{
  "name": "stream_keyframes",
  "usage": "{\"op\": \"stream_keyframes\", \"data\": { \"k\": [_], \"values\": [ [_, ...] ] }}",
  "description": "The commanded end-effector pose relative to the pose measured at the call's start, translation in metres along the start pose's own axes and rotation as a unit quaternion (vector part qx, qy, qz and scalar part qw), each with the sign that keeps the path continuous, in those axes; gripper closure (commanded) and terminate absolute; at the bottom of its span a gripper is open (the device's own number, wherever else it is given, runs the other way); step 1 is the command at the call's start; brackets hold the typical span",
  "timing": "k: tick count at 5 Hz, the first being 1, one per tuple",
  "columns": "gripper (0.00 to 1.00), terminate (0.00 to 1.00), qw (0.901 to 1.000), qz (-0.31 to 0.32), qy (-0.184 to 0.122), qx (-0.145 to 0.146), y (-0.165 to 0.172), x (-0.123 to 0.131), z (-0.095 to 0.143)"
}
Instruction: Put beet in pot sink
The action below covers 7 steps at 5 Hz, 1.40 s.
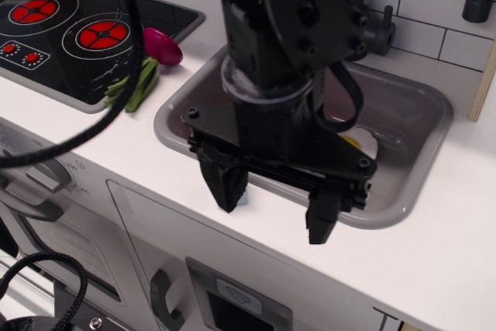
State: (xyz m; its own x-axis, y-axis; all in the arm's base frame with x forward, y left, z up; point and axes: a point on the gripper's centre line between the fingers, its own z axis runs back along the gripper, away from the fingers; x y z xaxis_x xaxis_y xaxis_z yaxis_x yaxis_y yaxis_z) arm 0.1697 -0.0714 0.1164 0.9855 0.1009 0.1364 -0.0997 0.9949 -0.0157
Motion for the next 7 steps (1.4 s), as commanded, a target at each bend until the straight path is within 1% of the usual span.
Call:
{"op": "stream_keyframes", "data": {
  "k": [1,2,3,4,5,6,7],
  "values": [
    [0.00,0.00,1.0000,0.000,0.000,0.000,0.000,0.000,0.000],
    [0.00,0.00,0.9987,0.039,-0.033,0.007,0.024,0.037,0.005],
    [0.00,0.00,0.9966,0.069,-0.046,-0.005,0.058,0.072,0.017],
    [0.00,0.00,0.9942,0.080,-0.071,0.005,0.086,0.098,0.014],
    [0.00,0.00,0.9903,0.077,-0.110,0.038,0.124,0.113,0.008],
    [0.00,0.00,0.9902,0.079,-0.104,0.050,0.156,0.123,-0.003],
    [0.00,0.00,0.9894,0.082,-0.097,0.070,0.183,0.136,-0.014]
  ]
}}
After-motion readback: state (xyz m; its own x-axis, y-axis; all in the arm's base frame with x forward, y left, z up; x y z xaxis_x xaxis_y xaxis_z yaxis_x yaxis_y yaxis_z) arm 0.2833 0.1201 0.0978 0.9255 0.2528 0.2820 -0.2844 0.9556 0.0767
